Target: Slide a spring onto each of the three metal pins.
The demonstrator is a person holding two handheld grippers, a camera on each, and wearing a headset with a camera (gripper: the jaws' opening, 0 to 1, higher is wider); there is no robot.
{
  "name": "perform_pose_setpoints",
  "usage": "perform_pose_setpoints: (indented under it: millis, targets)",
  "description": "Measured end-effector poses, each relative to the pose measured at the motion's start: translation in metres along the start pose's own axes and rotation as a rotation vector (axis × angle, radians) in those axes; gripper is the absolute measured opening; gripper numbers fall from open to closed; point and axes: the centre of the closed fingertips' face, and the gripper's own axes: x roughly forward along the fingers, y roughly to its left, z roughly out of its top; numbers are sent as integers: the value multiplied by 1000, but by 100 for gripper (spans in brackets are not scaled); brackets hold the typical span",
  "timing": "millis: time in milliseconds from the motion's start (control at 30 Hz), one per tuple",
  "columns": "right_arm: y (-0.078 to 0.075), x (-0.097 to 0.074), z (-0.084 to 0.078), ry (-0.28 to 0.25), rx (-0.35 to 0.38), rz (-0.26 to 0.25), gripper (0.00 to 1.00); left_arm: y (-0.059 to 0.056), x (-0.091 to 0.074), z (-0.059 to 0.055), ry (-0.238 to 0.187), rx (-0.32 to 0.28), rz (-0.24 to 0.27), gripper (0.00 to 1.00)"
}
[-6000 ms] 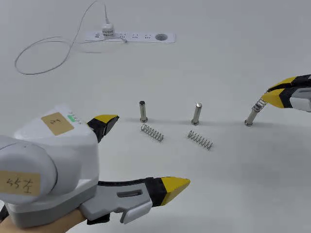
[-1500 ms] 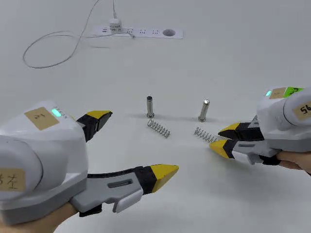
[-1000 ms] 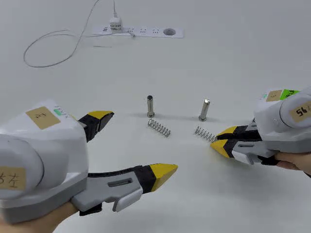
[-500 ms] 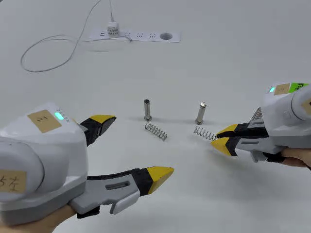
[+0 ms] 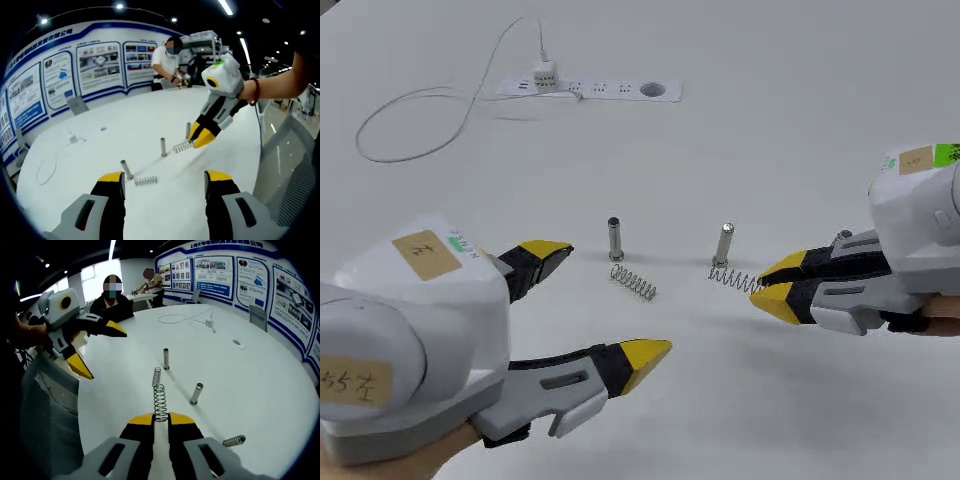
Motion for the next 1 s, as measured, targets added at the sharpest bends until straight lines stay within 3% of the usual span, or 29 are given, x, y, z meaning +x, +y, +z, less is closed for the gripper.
perform_pose_setpoints:
  millis: [400, 1000]
  targets:
    - [31, -9, 21, 12, -66, 93, 11, -16, 9, 0, 6, 44, -69, 54]
    - [59, -13, 15, 94, -180, 217, 11, -42, 14, 8, 10, 144, -181, 35]
